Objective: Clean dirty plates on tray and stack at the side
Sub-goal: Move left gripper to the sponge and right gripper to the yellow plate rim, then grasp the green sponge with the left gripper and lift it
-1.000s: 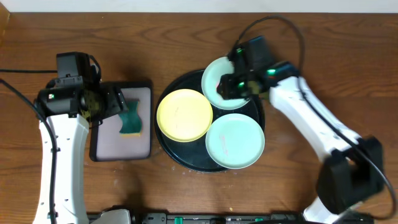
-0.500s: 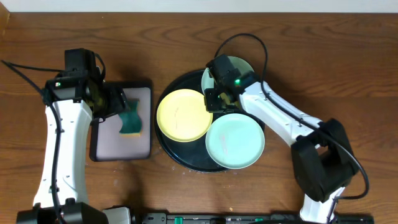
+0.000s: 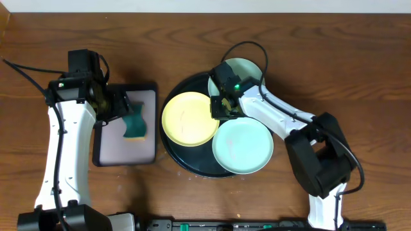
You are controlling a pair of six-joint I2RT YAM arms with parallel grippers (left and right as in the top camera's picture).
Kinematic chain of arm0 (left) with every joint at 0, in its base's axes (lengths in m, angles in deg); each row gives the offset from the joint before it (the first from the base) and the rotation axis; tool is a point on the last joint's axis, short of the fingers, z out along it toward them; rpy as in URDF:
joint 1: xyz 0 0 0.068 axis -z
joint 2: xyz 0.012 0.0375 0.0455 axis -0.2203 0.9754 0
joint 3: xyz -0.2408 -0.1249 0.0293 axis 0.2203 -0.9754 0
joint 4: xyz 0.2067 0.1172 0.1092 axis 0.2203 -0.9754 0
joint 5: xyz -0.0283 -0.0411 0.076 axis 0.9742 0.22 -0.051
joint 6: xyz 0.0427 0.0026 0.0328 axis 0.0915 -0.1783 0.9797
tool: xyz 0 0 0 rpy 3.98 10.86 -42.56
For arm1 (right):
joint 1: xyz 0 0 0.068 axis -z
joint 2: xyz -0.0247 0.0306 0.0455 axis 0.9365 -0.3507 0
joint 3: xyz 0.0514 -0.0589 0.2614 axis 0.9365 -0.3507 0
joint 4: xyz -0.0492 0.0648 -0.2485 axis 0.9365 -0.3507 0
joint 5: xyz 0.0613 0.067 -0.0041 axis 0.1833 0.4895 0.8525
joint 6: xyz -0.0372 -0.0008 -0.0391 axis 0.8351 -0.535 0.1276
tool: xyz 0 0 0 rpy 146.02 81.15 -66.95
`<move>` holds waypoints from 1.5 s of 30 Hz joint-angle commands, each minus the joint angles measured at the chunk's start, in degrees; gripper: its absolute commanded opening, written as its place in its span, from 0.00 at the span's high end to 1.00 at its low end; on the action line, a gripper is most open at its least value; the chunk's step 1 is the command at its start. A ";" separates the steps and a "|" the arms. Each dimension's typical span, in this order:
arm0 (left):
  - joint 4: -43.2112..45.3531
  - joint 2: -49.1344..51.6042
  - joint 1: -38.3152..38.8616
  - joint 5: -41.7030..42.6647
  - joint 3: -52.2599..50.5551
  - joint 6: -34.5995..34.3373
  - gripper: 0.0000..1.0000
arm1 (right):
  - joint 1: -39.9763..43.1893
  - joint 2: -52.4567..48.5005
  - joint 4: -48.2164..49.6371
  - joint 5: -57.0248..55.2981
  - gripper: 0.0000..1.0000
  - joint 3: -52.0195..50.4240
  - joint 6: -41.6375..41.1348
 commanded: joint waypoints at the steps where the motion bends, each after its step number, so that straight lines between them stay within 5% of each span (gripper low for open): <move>1: 0.04 0.35 -0.24 -1.51 0.87 -0.70 0.19 | -1.09 -1.53 0.61 -0.76 0.85 1.01 -1.16; 10: 0.61 0.37 -0.24 -1.51 0.59 -0.68 0.19 | -2.21 -3.76 1.49 -0.76 0.99 1.01 -1.16; 21: 5.60 4.13 -0.22 -0.76 -5.25 1.09 0.29 | -2.32 -3.76 1.40 -0.76 0.99 1.01 -1.11; 28: 9.46 10.93 -0.22 9.40 -5.70 8.24 0.33 | -2.36 -3.76 1.40 -0.79 0.99 1.01 -1.11; 36: 12.24 20.15 -0.22 7.02 -5.70 3.56 0.44 | -2.36 -3.76 1.40 -0.81 0.99 1.01 -1.11; 45: 14.36 23.30 0.00 3.30 -5.73 0.20 0.44 | -2.36 -3.76 1.46 -0.83 0.99 1.01 -1.09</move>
